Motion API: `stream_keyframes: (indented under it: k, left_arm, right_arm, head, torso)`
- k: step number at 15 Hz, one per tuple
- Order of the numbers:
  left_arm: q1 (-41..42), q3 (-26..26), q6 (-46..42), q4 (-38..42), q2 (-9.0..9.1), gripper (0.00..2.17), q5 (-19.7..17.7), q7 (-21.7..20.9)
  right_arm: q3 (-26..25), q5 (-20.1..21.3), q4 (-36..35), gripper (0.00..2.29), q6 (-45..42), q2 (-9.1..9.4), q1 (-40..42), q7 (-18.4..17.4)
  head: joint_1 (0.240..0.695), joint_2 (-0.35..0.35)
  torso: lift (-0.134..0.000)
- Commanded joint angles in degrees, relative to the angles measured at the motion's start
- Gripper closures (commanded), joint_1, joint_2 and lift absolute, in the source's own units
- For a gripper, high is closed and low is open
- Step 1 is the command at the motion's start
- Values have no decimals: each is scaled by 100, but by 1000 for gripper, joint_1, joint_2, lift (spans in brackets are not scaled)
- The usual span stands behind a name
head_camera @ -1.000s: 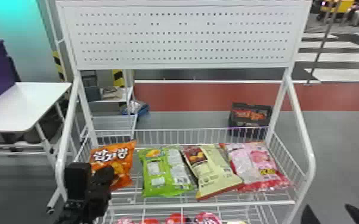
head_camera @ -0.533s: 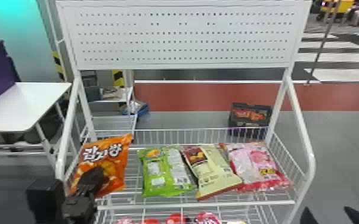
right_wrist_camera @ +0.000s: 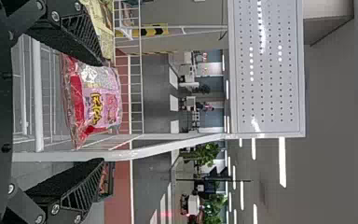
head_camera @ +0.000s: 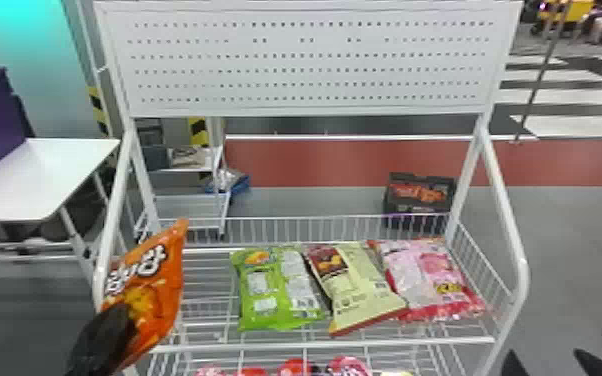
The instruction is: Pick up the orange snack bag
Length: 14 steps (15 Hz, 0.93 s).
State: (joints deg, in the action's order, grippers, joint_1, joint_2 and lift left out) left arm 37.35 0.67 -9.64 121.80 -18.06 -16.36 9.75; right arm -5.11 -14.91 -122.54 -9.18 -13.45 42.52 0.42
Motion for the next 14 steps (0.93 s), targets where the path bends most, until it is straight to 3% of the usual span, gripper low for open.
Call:
stream_keyframes:
  k: [1,7,14]
  left_arm:
    - [351,-41,-621,-25,-4,1872,-8,-17]
    - [958,-85,-1413,-78,4,1872,27,-79]
    - [1098,-164,-1870,-245,4,1872,36,-70]
  right_arm:
    - [1,-3,-6,167,0,-8,46,2]
    - [-8,-3,20,167,0,1,63,2]
    - [1,15,90,167,0,9,28,2]
  head:
    - [499,0]
    - [499,0]
    - [499,0]
  torso:
    - [0]
    - [0]
    - [0]
